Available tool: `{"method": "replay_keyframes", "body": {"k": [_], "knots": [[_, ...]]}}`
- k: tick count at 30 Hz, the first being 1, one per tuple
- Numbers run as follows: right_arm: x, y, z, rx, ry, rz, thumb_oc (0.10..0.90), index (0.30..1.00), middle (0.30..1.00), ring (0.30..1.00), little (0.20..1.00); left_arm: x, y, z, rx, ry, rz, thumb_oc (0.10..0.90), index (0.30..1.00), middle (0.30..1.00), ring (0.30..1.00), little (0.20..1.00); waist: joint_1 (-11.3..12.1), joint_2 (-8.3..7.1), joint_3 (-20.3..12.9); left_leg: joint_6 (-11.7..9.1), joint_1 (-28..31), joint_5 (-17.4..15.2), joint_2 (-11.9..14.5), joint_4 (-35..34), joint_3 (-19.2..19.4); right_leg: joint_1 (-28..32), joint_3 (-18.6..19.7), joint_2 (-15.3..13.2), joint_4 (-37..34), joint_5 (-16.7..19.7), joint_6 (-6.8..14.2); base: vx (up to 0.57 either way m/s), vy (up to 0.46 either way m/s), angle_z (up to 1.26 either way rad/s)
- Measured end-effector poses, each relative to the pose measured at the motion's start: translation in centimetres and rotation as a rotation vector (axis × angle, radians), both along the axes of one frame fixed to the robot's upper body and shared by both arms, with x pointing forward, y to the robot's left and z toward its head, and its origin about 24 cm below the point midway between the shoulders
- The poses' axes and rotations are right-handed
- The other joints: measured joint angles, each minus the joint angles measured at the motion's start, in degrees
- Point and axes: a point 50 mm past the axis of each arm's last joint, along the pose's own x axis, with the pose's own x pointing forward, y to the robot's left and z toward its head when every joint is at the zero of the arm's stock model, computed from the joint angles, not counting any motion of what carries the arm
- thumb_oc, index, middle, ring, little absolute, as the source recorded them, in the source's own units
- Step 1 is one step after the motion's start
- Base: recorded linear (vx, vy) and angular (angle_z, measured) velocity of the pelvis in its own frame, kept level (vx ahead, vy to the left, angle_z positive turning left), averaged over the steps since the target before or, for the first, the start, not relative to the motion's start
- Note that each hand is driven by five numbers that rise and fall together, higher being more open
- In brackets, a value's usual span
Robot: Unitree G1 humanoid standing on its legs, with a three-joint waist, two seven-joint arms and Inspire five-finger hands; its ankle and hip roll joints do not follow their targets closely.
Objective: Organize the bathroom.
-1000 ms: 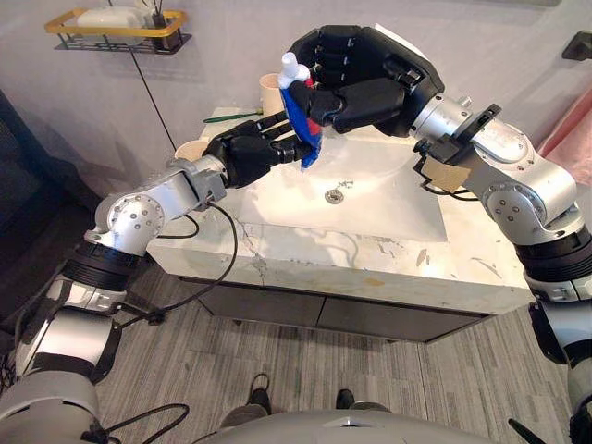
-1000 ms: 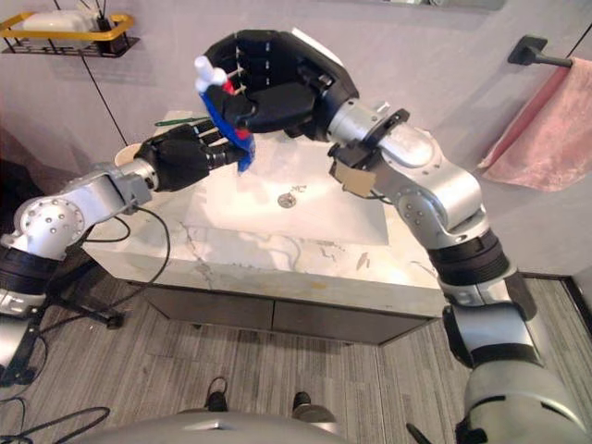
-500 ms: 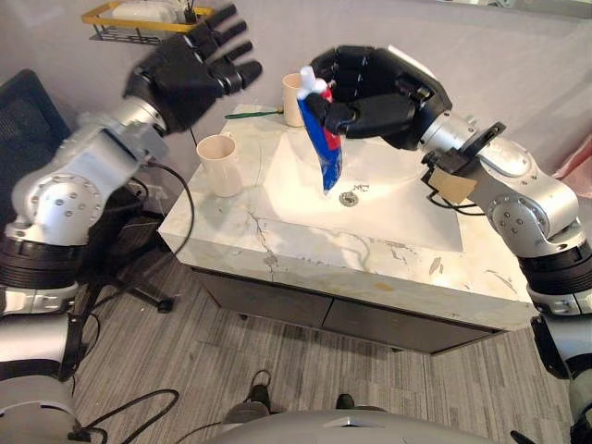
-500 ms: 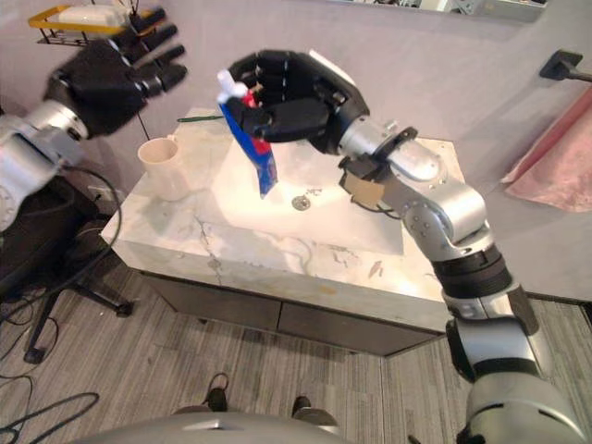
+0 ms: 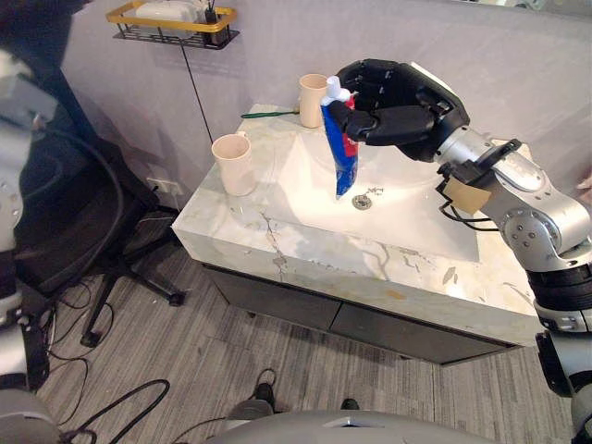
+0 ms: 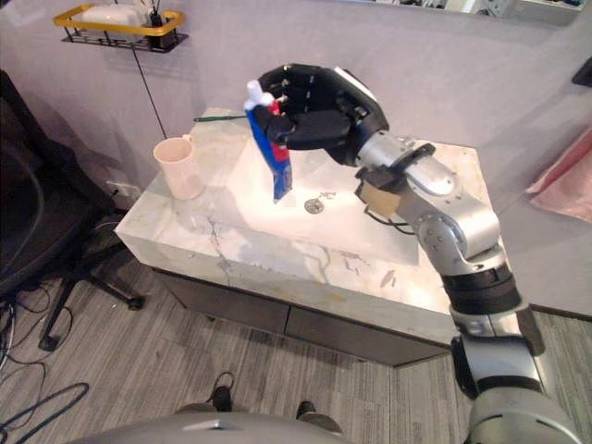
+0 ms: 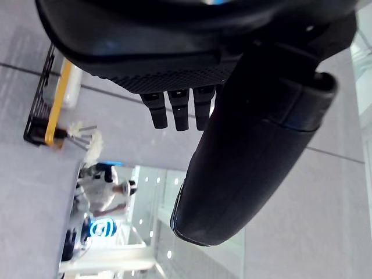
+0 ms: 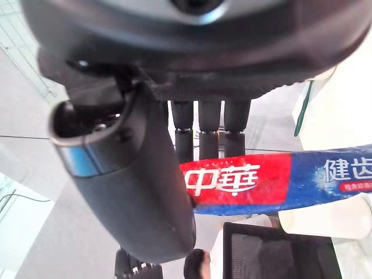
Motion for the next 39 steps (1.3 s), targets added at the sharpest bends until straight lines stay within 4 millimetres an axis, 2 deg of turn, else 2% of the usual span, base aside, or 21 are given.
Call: {"method": "replay_keyframes", "body": {"k": [2,6,7,9,11,13,14,15,16,17,19,20,21,22,23,24,27,29,34,36,39], "knots": [[-0.1,-0.8,-0.7,0.005,0.020,-0.034,0.400,0.300,0.300,0.300,0.300,-0.7,1.5,-0.9,-0.051,0.011,0.074,0.800,0.900,0.900,0.900,0.900,0.7,0.00,0.0,-0.1,-0.3,0.1,0.0,0.0,-0.3,0.0,-0.7,0.2,0.0,-0.1,-0.1,0.00,-0.009,0.11],[-0.2,-1.1,-1.3,0.008,0.038,-0.045,0.400,0.300,0.300,0.300,0.300,-1.8,2.6,-2.0,-0.085,0.013,0.132,0.800,0.900,0.900,0.900,0.900,1.6,0.00,0.0,-0.1,-0.5,0.1,0.0,0.0,-0.8,-0.1,-0.9,0.2,0.0,-0.2,-0.1,0.00,-0.014,0.05],[-0.3,-1.3,-1.8,0.009,0.052,-0.054,0.400,0.300,0.300,0.300,0.300,-2.8,3.7,-3.3,-0.115,0.020,0.210,0.800,0.900,0.900,0.900,0.900,2.2,-0.01,0.0,-0.1,-0.6,0.1,0.0,0.0,-1.0,-0.1,-1.1,0.2,0.0,-0.3,-0.2,0.00,0.000,0.00],[-0.3,-1.3,-1.8,0.009,0.052,-0.054,0.400,0.300,0.300,0.300,0.300,-2.8,3.7,-3.3,-0.115,0.020,0.210,0.800,0.900,0.900,0.900,0.900,2.2,-0.01,0.0,-0.1,-0.6,0.1,0.0,0.0,-1.0,-0.1,-1.1,0.2,0.0,-0.3,-0.2,0.00,0.000,0.00],[-0.4,-1.5,-1.8,0.012,0.052,-0.058,0.400,0.300,0.300,0.300,0.300,-3.6,4.8,-4.4,-0.138,0.042,0.278,0.800,0.900,0.900,0.900,0.900,3.1,-0.02,0.0,-0.2,-0.7,0.0,0.0,0.0,-1.1,-0.1,-1.1,0.2,0.0,-0.3,-0.1,-0.01,-0.011,0.02],[-1.0,-2.1,-2.3,0.022,0.056,-0.076,0.400,0.300,0.300,0.300,0.300,-7.0,8.2,-9.3,-0.236,0.126,0.528,0.800,0.900,0.900,0.900,0.900,3.8,-0.10,0.0,-0.2,-0.7,0.0,-0.1,0.0,-1.5,0.0,-1.5,0.3,0.0,-0.5,0.1,-0.03,-0.023,0.05],[-1.0,-2.1,-2.3,0.022,0.056,-0.076,0.400,0.300,0.300,0.300,0.300,-7.0,8.2,-9.3,-0.236,0.126,0.528,0.800,0.900,0.900,0.900,0.900,3.8,-0.10,0.0,-0.2,-0.7,0.0,-0.1,0.0,-1.5,0.0,-1.5,0.3,0.0,-0.5,0.1,-0.03,-0.015,0.04],[-1.1,-2.6,-2.7,0.020,0.065,-0.101,0.400,0.300,0.300,0.300,0.300,-9.1,10.0,-13.3,-0.332,0.229,0.654,0.800,0.900,0.900,0.900,0.900,4.2,-0.10,-0.1,-0.2,-0.7,0.0,-0.1,0.0,-1.7,0.0,-1.7,0.2,0.0,-0.7,0.0,0.00,0.000,0.00],[-1.1,-2.6,-2.7,0.020,0.065,-0.101,0.400,0.300,0.300,0.300,0.300,-9.1,10.0,-13.3,-0.332,0.229,0.654,0.800,0.900,0.900,0.900,0.900,4.2,-0.10,-0.1,-0.2,-0.7,0.0,-0.1,0.0,-1.7,0.0,-1.7,0.2,0.0,-0.7,0.0,-0.03,-0.011,0.07],[-1.1,-2.9,-3.0,0.003,0.067,-0.128,0.400,0.300,0.300,0.300,0.300,-11.5,11.5,-18.2,-0.436,0.378,0.801,0.800,0.900,0.900,0.900,0.900,4.5,-0.14,0.0,-0.2,-0.8,0.0,-0.1,0.0,-1.9,0.1,-2.1,0.3,0.0,-0.8,0.1,-0.01,-0.003,0.05],[-1.1,-2.9,-3.0,0.003,0.067,-0.128,0.400,0.300,0.300,0.300,0.300,-11.5,11.5,-18.2,-0.436,0.378,0.801,0.800,0.900,0.900,0.900,0.900,4.5,-0.14,0.0,-0.2,-0.8,0.0,-0.1,0.0,-1.9,0.1,-2.1,0.3,0.0,-0.8,0.1,-0.02,0.001,0.09],[-1.1,-3.1,-3.0,0.008,0.069,-0.143,0.400,0.300,0.300,0.300,0.300,-14.1,11.7,-25.5,-0.648,0.604,0.943,0.800,0.900,0.900,0.900,0.900,5.1,-0.67,0.0,-0.2,-0.8,0.0,-0.1,0.0,-2.7,0.3,-2.3,0.3,-0.3,-1.1,0.0,-0.04,0.014,0.19],[-1.1,-3.1,-3.0,0.009,0.068,-0.138,0.400,0.300,0.300,0.300,0.300,-15.9,11.0,-28.8,-0.638,0.743,0.988,0.800,0.900,0.900,0.900,0.900,6.2,-2.41,-0.3,-0.4,-1.1,-0.1,0.0,0.0,-2.9,0.0,-2.3,0.4,-0.3,-2.4,-0.2,-0.04,0.014,0.19],[-1.1,-3.1,-3.0,0.009,0.068,-0.138,0.400,0.300,0.300,0.300,0.300,-15.9,11.0,-28.8,-0.638,0.743,0.988,0.800,0.900,0.900,0.900,0.900,6.2,-2.41,-0.3,-0.4,-1.1,-0.1,0.0,0.0,-2.9,0.0,-2.3,0.4,-0.3,-2.4,-0.2,-0.02,0.024,0.07],[-1.1,-2.9,-2.3,0.014,0.047,-0.124,0.400,0.300,0.300,0.300,0.300,-18.1,8.5,-33.2,-0.505,0.989,0.966,0.800,0.900,0.900,0.900,0.900,6.6,-3.66,-0.6,-0.5,-1.7,-0.1,-0.2,0.0,-3.0,-0.6,-2.2,0.3,-0.3,-3.1,-0.3,-0.01,0.038,0.02],[-1.0,-2.8,-1.8,0.017,0.028,-0.122,0.400,0.300,0.300,0.300,0.300,-19.4,6.5,-36.3,-0.494,1.152,0.918,0.800,0.900,0.900,0.900,0.900,6.8,-3.87,-0.7,-0.5,-1.7,0.0,-0.6,0.0,-3.0,-0.5,-2.2,0.0,-0.3,-3.2,-0.2,-0.02,0.048,0.06],[-0.9,-2.7,-0.4,0.034,-0.034,-0.114,0.400,0.300,0.300,0.300,0.300,-22.7,1.7,-42.6,-0.427,1.550,0.712,0.800,0.900,0.900,0.900,0.900,7.2,-4.45,-0.8,-0.5,-1.7,-0.1,-0.7,0.0,-3.0,-0.3,-2.3,-0.2,-0.3,-3.3,0.0,0.00,0.040,0.05],[-1.0,-2.7,0.0,0.045,-0.056,-0.107,0.400,0.300,0.300,0.300,0.300,-24.2,0.3,-43.9,-0.443,1.646,0.643,0.800,0.900,0.900,0.900,0.900,7.5,-4.89,-0.8,-0.6,-1.8,-0.3,-0.5,0.0,-3.0,-0.3,-2.4,-0.2,-0.3,-3.6,-0.1,0.01,0.040,0.05],[-1.2,-2.3,1.8,0.069,-0.164,-0.086,0.400,0.300,0.300,0.300,0.300,-24.9,-0.6,-44.9,-0.334,1.718,0.521,0.800,0.900,0.900,0.900,0.900,7.3,-4.50,-0.7,-0.8,-1.7,-0.5,-0.4,0.0,-3.0,-0.3,-2.3,-0.2,-0.3,-3.7,-0.3,-0.02,0.040,-0.02],[-1.4,-2.1,3.2,0.087,-0.247,-0.072,0.400,0.300,0.300,0.300,0.300,-24.6,-1.5,-45.7,-0.209,1.787,0.400,0.800,0.900,0.900,0.900,0.900,6.4,-2.80,-0.3,-0.7,-1.8,-0.3,-0.5,0.0,-2.9,-0.3,-2.2,-0.2,-0.3,-3.6,-0.2,-0.03,0.064,-0.03],[-1.7,-2.0,4.2,0.112,-0.327,-0.064,0.400,0.300,0.300,0.300,0.300,-24.8,-2.3,-46.5,-0.102,1.870,0.284,0.800,0.900,0.900,0.900,0.900,5.8,-1.84,-0.7,-0.1,-1.7,0.1,-0.6,0.0,-2.6,-0.1,-2.1,-0.4,-0.3,-3.2,0.1,-0.01,0.060,-0.04]]}}
